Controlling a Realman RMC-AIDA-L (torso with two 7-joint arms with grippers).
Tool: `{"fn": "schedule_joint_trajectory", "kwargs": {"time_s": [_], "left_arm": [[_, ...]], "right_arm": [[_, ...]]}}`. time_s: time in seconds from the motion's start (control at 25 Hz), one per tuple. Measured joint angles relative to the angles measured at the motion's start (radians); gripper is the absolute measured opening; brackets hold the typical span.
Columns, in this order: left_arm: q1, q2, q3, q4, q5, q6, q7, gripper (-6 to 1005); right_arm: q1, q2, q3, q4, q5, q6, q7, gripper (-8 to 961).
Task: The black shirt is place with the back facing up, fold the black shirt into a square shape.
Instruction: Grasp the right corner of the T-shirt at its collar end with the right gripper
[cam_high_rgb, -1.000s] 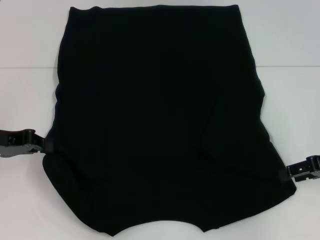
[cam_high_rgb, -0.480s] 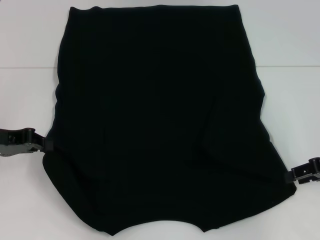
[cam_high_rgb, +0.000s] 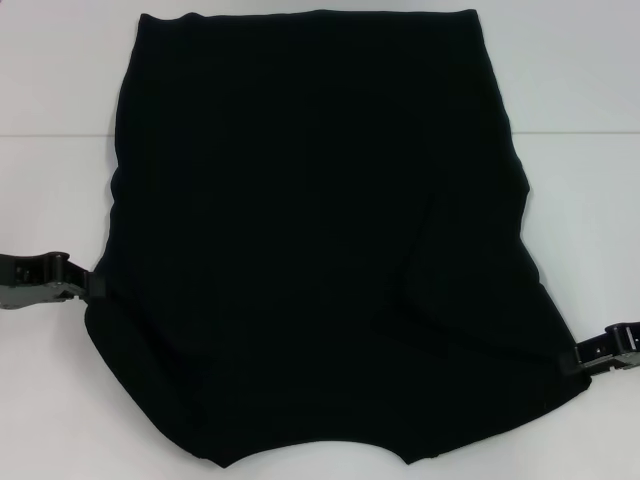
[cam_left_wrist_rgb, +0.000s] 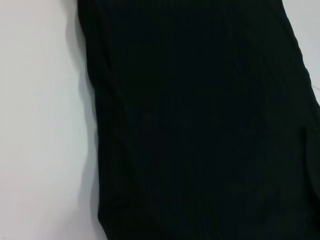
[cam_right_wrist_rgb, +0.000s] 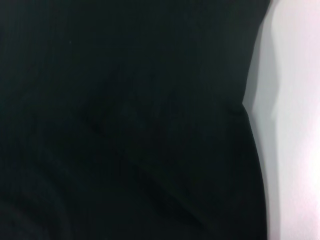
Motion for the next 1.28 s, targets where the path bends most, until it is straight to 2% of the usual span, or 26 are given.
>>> {"fn": "schedule_joint_trajectory", "kwargs": {"time_s": [0.32,0.56,0.88,1.08,1.28], "left_arm": [[0.000,0.000,0.000,0.000,0.000,-0.003,0.000,-2],[0.000,0.000,-0.001,0.000,0.000,-0.004,0.000,-1],[0.001,0.000,-0.002,0.000,-0.002,-0.013,0.000,-2],[0.001,0.000,-0.002,0.000,-0.002,-0.016,0.000,-1],[-0.001,0.000,-0.002,0.000,-0.004,-0.017,0.000,-2]], "right_arm": [[0.013,0.013,-0.005,0.001,0.002,-0.001,0.000,471],[0.047,0.038,-0.008,0.002,0.002,-0.002,-0.009,449],[0.072,0.052,-0.015,0.016,0.002,0.001,-0.011,420],[0.073,0.055,-0.037,0.031,0.002,-0.004,-0.003,402],[0.067,0.048,-0.041,0.034,0.001,-0.008,0.016,384]]}}
